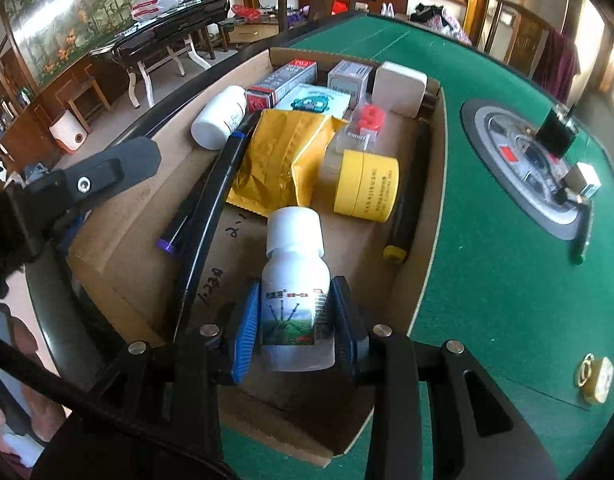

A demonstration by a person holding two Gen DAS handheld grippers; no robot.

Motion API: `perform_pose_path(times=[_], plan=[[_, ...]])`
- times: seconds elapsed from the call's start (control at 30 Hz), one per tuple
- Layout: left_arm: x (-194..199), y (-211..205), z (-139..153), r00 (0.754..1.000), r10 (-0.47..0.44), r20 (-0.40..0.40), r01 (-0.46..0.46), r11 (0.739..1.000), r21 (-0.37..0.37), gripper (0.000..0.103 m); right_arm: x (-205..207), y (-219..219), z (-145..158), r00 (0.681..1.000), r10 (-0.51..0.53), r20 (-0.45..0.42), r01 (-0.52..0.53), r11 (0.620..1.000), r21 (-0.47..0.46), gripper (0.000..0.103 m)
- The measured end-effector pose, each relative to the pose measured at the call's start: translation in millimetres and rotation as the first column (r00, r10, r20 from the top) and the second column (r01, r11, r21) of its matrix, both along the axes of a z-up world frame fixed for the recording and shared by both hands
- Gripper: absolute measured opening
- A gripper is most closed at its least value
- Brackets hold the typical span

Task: Organize objects
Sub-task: 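Lower the marker and pill bottle into the tray and open both grippers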

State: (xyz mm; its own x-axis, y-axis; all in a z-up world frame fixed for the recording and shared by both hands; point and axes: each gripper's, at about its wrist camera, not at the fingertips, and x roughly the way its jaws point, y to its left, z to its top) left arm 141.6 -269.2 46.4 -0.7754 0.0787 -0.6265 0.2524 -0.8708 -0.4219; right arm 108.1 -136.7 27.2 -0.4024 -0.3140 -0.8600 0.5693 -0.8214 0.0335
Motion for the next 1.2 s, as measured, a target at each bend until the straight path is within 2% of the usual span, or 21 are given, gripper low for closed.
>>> perform_pose_path(times=[0.1,0.5,0.63,0.8,0.9,0.97,1.03,1.07,1.13,1.2], plan=[[1.0,-1.3,1.1,1.0,0.007,-0.003,-0.007,1.0,0.007,0.055,3.8,-1.9,4.3,0.999,0.002,-0.033,-0.002,1.0,0.01,0.042],[5.4,1.6,5.3,1.0,0.024,-0.003,-0.024,1.0,-0.01,0.059,19.7,-5.8,18.6,0.989,0.008,-0.148,-0.003,0.999,0.034,0.043],[6.0,6.1,9.0,1.0,0.024,-0.008,-0.025,0.999,-0.024,0.059,23.0,-1.7,24.9,0.985,0.001,-0.175,0.004,1.0,0.026,0.05],[8.2,14.2,14.5,1.0,0.023,-0.018,-0.023,0.998,-0.05,0.059,27.1,3.2,31.4,0.975,-0.005,-0.222,0.012,1.0,0.029,0.051],[10.8,20.0,20.2,0.998,0.048,-0.027,-0.05,0.994,-0.101,0.059,29.5,6.8,34.4,0.969,-0.008,-0.246,0.016,0.999,0.032,0.052],[15.7,23.1,27.7,0.994,0.1,-0.053,-0.107,0.982,-0.157,0.065,30.2,9.6,35.0,0.966,-0.011,-0.258,0.021,0.999,0.034,0.057],[21.5,23.8,34.9,0.983,0.16,-0.085,-0.174,0.962,-0.211,0.081,30.7,13.5,35.7,0.963,-0.019,-0.269,0.029,0.999,0.032,0.06],[26.0,24.9,40.3,0.975,0.189,-0.116,-0.212,0.948,-0.238,0.084,30.5,15.7,35.8,0.961,-0.024,-0.275,0.034,0.999,0.032,0.06],[35.1,26.7,48.6,0.957,0.229,-0.176,-0.271,0.924,-0.27,0.102,29.2,20.1,36.5,0.957,-0.034,-0.287,0.046,0.998,0.036,0.06],[45.6,29.9,56.8,0.933,0.26,-0.251,-0.328,0.9,-0.288,0.102,27.4,25.9,37.2,0.953,-0.053,-0.298,0.066,0.997,0.034,0.06]])
